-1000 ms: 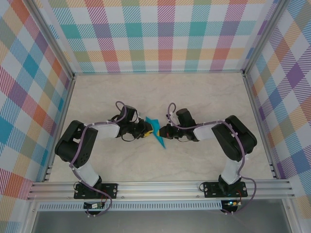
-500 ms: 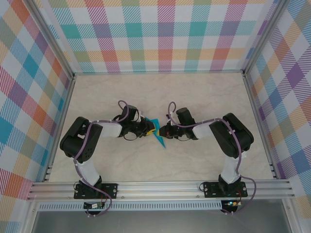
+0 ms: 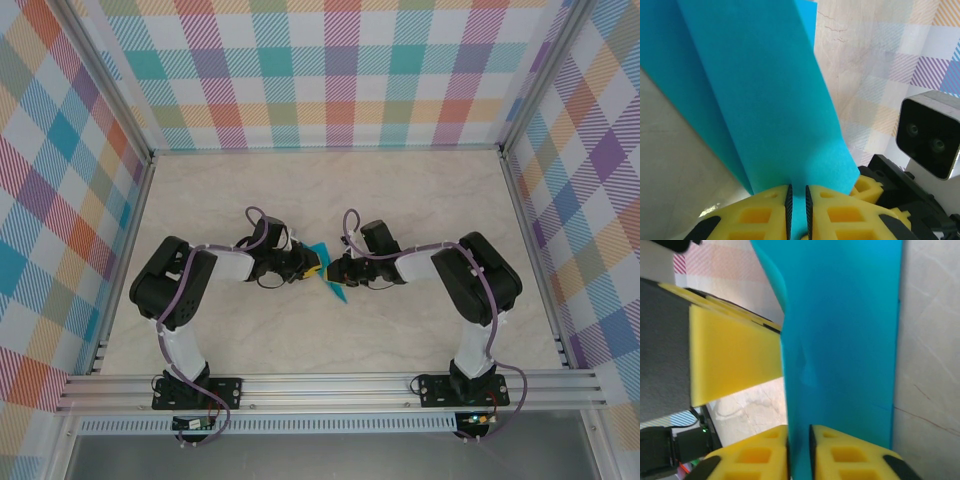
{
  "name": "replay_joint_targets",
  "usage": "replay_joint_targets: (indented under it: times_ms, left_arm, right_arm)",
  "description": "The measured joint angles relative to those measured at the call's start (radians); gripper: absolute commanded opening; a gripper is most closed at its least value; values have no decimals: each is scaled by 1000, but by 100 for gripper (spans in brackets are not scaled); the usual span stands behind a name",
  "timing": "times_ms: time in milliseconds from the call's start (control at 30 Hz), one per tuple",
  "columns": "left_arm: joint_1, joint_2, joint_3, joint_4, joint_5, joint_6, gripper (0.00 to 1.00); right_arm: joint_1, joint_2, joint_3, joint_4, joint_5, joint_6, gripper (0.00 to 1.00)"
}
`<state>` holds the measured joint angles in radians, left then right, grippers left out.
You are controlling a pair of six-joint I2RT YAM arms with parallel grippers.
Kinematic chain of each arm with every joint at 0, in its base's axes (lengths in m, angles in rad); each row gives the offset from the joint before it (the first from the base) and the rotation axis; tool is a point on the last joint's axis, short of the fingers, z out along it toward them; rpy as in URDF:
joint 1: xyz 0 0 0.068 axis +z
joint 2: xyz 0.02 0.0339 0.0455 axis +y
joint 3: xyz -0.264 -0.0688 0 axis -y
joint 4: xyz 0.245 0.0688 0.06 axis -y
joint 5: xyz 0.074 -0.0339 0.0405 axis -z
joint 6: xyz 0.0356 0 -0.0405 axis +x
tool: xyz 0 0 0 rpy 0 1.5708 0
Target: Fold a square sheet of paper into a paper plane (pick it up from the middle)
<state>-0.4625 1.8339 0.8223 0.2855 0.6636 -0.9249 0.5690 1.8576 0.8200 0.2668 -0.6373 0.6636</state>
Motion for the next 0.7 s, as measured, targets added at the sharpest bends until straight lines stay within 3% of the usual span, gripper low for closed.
replay_joint_targets:
  times_ms: [367,500,700]
  left_arm:
    - [0,21,15,-2,-2,-2,16]
    - [0,24,23,-2,-2,-2,16]
    - [0,32,34,-2,-3,-2,15]
  right_arm:
    - [26,-142,0,-116,137,-114,43]
    - [93,-198,0,-167,277,-182,53]
    - [225,-220,0,-235,542,-296,52]
